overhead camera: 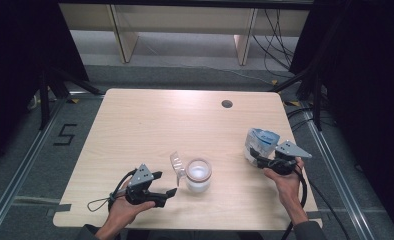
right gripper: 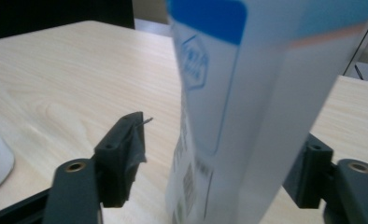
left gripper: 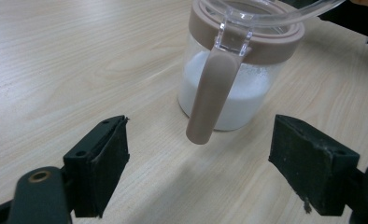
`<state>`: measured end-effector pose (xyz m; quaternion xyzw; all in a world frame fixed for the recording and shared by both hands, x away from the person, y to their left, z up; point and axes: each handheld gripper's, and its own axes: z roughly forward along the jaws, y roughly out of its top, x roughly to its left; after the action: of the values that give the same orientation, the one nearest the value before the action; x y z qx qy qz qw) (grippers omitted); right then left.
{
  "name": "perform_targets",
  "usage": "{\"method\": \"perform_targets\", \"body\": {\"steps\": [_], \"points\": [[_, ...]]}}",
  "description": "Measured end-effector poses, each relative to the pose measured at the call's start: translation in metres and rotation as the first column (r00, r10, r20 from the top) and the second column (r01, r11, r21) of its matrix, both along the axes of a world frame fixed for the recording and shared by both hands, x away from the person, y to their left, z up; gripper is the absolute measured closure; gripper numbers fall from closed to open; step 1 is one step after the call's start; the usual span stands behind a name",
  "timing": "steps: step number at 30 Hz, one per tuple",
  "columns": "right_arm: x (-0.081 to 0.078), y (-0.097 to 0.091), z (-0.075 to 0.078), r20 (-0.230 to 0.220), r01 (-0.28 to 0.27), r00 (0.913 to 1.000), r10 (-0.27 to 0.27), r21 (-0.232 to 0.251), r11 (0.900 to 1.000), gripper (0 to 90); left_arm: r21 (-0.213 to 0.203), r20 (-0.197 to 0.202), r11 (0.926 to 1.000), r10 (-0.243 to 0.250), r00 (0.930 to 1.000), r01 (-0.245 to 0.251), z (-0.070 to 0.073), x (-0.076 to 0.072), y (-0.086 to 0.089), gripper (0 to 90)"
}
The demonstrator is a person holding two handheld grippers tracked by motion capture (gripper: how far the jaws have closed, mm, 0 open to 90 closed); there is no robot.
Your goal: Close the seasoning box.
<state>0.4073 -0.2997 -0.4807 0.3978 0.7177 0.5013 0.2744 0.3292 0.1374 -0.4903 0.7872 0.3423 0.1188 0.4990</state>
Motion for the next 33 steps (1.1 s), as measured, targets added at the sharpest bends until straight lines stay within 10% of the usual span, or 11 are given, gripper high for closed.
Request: {"method": "perform_targets", "body": {"steps": [33], "points": [[-0.065, -0.001, 0.005, -0.078, -0.011, 0.9969, 0.009, -0.03, 0.9995, 21.4, -0.096, 0.01, 0.9954, -0.001, 0.9999, 0.002, 0.011, -0.006, 0.001, 43.8]]}}
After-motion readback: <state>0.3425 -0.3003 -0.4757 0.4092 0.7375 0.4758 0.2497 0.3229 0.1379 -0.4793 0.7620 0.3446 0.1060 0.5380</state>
